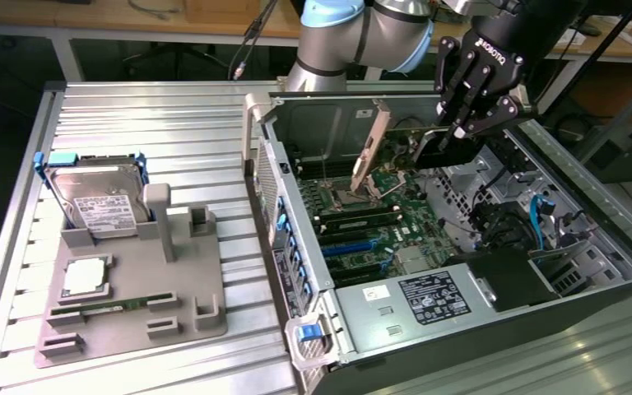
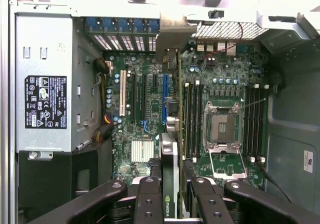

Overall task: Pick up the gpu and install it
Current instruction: 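Insert the gpu into the slot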

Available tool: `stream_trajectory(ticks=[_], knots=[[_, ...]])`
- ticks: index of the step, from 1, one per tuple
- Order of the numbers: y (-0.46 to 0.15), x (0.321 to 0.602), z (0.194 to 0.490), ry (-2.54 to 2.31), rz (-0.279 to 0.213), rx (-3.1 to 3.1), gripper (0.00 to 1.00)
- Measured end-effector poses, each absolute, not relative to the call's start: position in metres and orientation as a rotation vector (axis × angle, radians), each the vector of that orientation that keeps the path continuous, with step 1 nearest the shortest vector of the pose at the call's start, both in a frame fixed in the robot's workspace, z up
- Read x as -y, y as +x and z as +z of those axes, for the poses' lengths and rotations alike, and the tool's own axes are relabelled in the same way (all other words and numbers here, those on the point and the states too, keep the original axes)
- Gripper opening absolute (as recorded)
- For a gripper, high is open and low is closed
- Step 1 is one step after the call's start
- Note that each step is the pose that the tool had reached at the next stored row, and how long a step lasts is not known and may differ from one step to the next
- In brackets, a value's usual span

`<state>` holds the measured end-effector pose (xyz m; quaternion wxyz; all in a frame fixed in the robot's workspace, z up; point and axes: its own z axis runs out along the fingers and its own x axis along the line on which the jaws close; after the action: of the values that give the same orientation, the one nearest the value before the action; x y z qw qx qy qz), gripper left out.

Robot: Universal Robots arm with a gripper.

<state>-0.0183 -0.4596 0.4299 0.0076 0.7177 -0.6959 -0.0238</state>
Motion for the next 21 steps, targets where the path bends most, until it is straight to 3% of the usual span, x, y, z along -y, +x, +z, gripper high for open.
stream_trajectory(ticks=[21], knots=[[-0.0183, 0.4596, 0.4299, 2.228, -0.074, 2.193, 0.27]])
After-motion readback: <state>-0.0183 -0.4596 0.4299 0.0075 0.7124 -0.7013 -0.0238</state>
